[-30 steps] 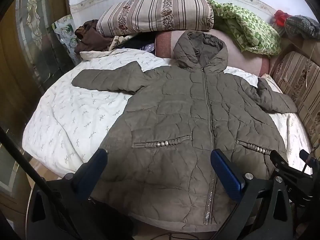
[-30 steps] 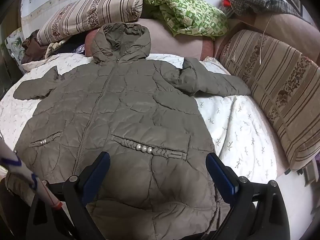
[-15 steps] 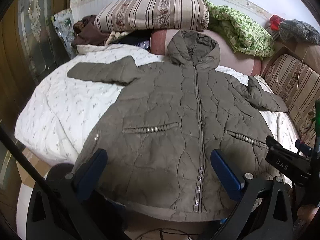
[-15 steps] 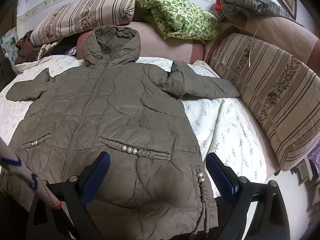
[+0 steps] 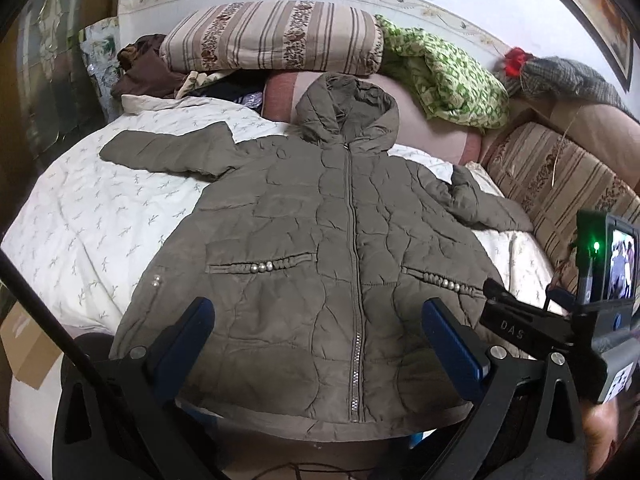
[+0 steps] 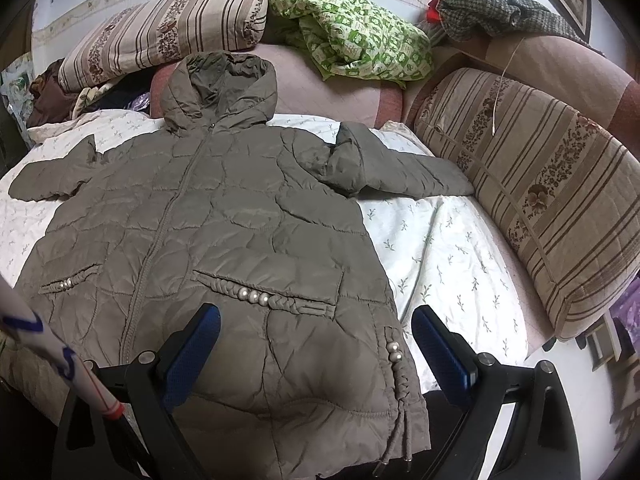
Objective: Fold large clothes
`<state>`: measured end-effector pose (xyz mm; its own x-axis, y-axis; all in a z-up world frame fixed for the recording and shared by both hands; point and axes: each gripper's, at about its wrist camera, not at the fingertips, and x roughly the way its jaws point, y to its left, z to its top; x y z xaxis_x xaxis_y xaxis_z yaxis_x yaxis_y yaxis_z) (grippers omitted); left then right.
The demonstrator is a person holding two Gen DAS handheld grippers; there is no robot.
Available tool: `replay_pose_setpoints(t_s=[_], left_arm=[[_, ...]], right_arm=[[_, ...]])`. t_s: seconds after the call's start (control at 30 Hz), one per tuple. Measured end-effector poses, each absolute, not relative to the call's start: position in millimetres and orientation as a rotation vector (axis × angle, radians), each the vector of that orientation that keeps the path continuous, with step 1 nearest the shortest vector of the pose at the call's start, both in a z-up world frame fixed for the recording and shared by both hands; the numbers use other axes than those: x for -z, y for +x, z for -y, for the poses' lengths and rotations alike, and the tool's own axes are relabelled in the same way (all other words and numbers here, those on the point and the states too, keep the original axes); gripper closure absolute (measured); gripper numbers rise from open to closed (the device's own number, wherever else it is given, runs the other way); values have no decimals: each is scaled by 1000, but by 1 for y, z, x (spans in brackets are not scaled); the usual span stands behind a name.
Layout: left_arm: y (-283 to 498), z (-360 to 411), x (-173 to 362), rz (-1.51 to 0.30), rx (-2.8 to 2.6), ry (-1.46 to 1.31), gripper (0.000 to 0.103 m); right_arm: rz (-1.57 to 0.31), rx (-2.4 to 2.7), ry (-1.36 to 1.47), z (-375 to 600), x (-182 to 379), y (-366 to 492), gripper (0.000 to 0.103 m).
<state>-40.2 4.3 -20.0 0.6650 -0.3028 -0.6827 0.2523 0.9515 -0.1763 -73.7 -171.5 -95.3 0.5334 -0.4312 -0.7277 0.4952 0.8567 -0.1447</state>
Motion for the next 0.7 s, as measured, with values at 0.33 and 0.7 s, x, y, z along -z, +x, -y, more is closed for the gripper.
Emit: replay_pose_setpoints(t_s=[0.33,0.7], left_arm=[[-34,-11,15,-750,203,-31,0],[-24,-19,2,-659,73,101,0]], right_arm=[[-858,539,70,165,99,-69,5],[-885,532,61,163,103,-62,5]])
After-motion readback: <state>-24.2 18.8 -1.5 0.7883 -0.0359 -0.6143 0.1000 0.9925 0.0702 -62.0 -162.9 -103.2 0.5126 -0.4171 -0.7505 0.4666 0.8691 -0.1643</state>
